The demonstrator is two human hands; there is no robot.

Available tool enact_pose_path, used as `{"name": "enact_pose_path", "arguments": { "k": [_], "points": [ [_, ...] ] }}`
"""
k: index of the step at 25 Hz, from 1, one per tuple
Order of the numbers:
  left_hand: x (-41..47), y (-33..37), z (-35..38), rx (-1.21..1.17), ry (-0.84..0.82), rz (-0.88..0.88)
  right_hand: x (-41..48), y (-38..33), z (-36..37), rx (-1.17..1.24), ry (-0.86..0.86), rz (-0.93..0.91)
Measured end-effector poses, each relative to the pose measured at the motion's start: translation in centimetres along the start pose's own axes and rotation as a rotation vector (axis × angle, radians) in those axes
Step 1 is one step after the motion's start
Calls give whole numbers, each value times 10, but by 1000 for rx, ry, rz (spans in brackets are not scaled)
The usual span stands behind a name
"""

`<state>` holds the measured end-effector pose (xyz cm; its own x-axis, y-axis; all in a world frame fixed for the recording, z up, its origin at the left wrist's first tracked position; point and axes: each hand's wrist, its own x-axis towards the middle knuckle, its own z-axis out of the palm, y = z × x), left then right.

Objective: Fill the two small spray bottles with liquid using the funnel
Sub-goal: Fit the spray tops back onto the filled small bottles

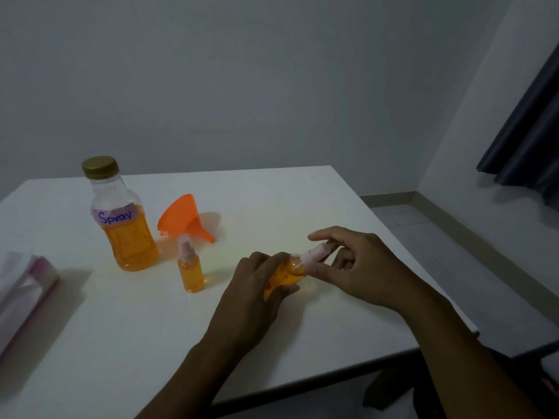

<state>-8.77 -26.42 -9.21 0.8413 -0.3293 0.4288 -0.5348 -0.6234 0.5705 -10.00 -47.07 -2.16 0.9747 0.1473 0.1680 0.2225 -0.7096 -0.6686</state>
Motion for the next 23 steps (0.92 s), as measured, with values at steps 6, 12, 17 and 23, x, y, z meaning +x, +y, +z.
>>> {"name": "enact_pose_path", "arguments": {
  "k": [6, 12, 17, 23],
  "points": [
    [1, -1, 0, 6, 8, -1, 4, 5, 3, 31, 25, -94],
    [-1, 0, -2, -8, -2, -16, 11, 3, 6, -174, -67, -55],
    [-3, 7, -3, 19, 102, -4, 15, -7, 18, -206, -19, -13],
    [3, 15, -16, 29, 205, -25, 8, -13, 22, 252, 210, 37]
  ]
}}
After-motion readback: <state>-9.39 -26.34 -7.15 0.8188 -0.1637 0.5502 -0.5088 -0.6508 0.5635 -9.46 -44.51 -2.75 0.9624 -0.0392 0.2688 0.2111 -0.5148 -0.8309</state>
